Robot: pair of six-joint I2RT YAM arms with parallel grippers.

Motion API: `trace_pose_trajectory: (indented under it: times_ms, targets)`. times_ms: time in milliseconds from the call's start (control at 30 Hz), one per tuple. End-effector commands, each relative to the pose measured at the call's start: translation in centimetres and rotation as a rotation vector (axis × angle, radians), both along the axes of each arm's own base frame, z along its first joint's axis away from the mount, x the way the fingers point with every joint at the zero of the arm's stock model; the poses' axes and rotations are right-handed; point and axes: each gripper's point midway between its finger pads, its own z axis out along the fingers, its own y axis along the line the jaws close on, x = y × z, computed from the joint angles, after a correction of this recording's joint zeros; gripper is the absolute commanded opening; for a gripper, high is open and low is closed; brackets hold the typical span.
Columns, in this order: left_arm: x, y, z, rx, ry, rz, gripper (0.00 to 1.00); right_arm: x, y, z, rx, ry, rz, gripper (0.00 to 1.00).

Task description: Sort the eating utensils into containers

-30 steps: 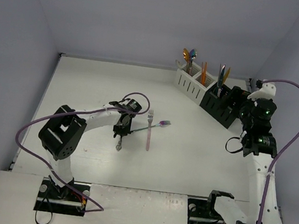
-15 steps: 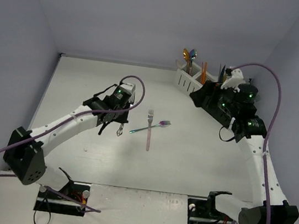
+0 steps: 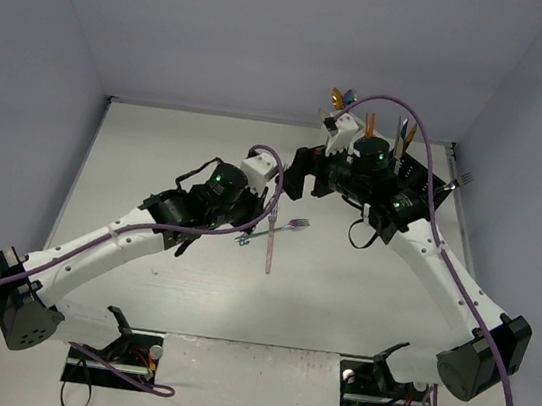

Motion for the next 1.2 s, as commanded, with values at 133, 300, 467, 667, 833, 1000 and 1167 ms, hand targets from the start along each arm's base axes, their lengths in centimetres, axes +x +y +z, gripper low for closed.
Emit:
trace_pose_trajectory:
  times_ms: [133, 300, 467, 667, 833, 1000, 1167]
  targets:
    - [-0.1, -1.9, 6.4, -0.126, -0.141, -0.047, 0.00, 1.3, 1.7, 1.9, 0.000, -0.097, -0.055, 0.74]
    - [-0.4, -2.1, 6.2, -0.122, -0.134, -0.054, 0.00, 1.0, 1.8, 1.0, -0.021, -0.094, -0.060, 0.36]
    - [-0.1, -1.9, 5.5, -0.098, -0.125, -0.038, 0.00, 0.9, 1.6, 0.5, -0.038, -0.098, -0.072, 0.00]
    - [0.5, -1.5, 4.6, -0.073, -0.113, 0.007, 0.01, 1.5, 0.2, 1.0, -0.073, -0.143, -0.126, 0.00]
    - [1.6, 0.1, 2.8, -0.032, -0.087, 0.106, 0.54, 3.5, -4.3, 2.7, -0.158, -0.245, -0.311, 0.00]
    - [2.5, 2.9, 0.3, 0.025, -0.037, 0.220, 0.87, 6.8, -13.8, 4.6, -0.259, -0.311, -0.589, 0.00]
    - [2.6, 6.4, -3.3, 0.088, 0.043, 0.308, 0.97, 9.1, -24.6, 6.3, -0.424, -0.347, -0.870, 0.00]
